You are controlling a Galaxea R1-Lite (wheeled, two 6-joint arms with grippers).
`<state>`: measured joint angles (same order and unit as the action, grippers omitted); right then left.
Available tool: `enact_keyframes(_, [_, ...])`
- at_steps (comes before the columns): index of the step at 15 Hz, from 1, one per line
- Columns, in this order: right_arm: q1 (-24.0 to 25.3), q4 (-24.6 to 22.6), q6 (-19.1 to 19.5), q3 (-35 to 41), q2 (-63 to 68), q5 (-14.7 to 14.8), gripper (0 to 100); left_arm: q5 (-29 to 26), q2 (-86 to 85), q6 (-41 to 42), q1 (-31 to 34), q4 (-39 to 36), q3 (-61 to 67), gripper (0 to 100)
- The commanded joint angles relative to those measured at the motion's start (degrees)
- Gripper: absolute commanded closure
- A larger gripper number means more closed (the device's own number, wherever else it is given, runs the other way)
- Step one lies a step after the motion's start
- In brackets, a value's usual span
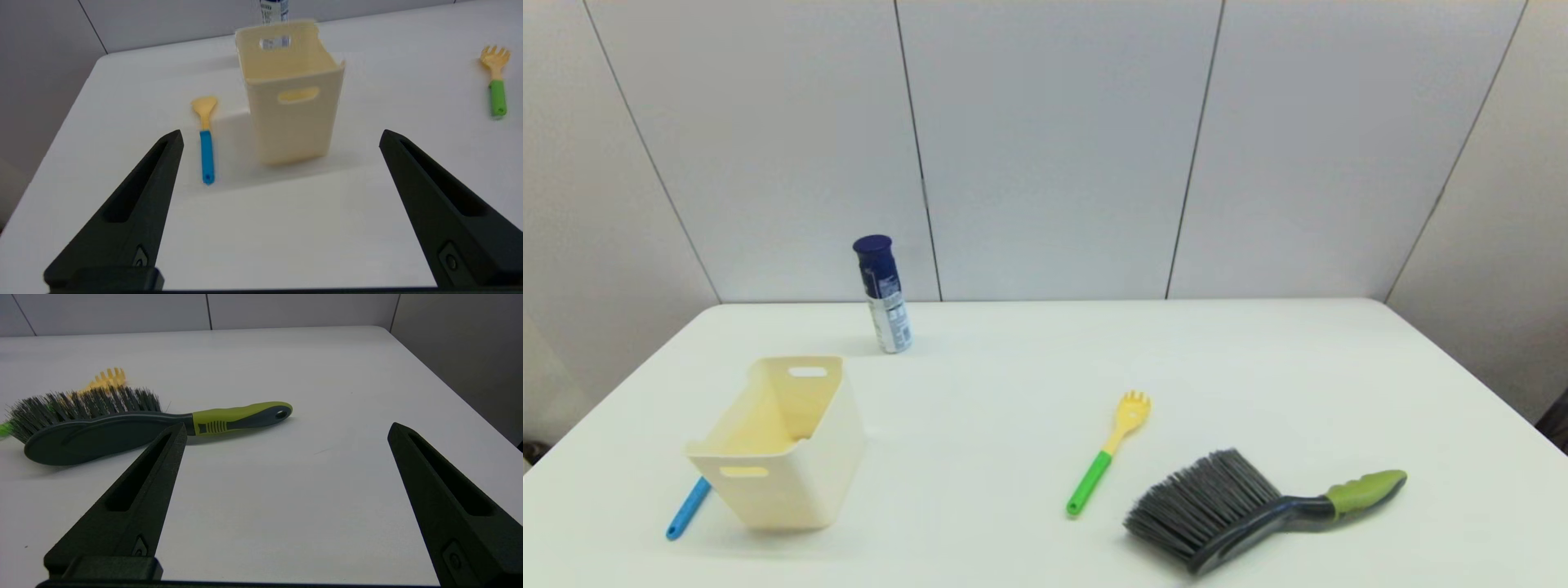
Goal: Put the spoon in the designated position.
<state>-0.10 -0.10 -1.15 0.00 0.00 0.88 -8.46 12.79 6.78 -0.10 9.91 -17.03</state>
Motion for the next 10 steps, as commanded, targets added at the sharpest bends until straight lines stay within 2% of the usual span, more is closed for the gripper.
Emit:
enact_keyframes(1, [0.0,0.0,0.0,0.0,0.0,0.0,0,0.0,-10.2,0.3,0.1,-0.7,9.0,0])
enact_keyframes(3, [0.0,0.0,0.0,0.0,0.0,0.0,0,0.9,-12.8,0.7,0.1,-1.4,11.5,0])
enact_keyframes(4, [0.0,0.0,0.0,0.0,0.0,0.0,0,3.2,-12.8,0.9,0.1,-2.6,12.4,0])
enact_keyframes(6, [0.0,0.0,0.0,0.0,0.0,0.0,0,6.5,-12.8,1.5,0.1,-8.7,16.8,0])
enact_keyframes(10, [0.0,0.0,0.0,0.0,0.0,0.0,0,6.7,-12.8,0.2,0.1,-9.6,17.1,0])
